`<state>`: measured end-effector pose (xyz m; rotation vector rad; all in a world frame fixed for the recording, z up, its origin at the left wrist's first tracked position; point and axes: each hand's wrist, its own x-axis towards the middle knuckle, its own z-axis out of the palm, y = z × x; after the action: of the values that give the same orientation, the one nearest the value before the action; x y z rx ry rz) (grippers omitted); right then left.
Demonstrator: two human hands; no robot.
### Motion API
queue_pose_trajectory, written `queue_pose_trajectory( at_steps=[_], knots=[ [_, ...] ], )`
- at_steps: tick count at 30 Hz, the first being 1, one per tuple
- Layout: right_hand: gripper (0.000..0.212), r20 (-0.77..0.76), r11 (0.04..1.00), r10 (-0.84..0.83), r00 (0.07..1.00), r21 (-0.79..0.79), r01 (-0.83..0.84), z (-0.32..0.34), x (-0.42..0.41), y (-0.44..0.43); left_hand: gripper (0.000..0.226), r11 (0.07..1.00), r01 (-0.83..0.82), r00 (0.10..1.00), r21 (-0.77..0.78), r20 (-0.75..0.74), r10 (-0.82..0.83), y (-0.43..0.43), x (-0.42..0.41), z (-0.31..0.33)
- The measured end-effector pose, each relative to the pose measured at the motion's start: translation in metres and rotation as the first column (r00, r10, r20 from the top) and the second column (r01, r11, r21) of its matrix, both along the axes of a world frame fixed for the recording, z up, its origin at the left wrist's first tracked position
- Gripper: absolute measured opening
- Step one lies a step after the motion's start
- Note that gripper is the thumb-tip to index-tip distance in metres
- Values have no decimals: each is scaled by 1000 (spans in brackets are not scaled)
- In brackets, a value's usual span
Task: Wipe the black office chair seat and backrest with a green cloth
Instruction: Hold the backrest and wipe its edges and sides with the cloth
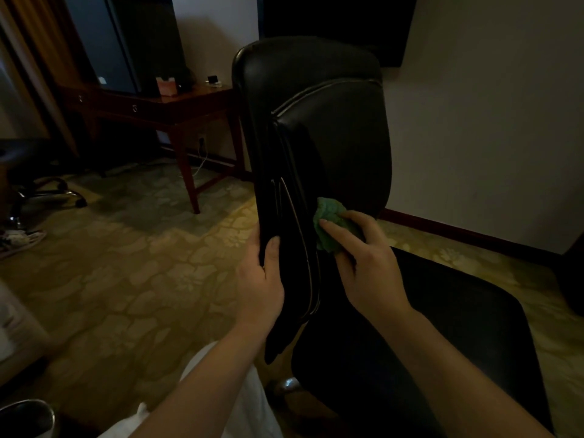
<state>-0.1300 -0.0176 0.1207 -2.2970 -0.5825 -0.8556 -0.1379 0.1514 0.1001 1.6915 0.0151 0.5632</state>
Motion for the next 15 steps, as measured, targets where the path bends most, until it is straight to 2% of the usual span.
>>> queue_pose_trajectory(
  at_steps=[9,15],
  knots=[
    [51,-69,1000,0,998,-29,-2,-30,-12,-2,56,1000,-15,1000,4,3,15,-1,0,0],
    [46,-40,1000,-11,999,-7,10,-11,-8,-3,54,1000,-20,1000,-14,6,21,-2,1,-2]
  ],
)
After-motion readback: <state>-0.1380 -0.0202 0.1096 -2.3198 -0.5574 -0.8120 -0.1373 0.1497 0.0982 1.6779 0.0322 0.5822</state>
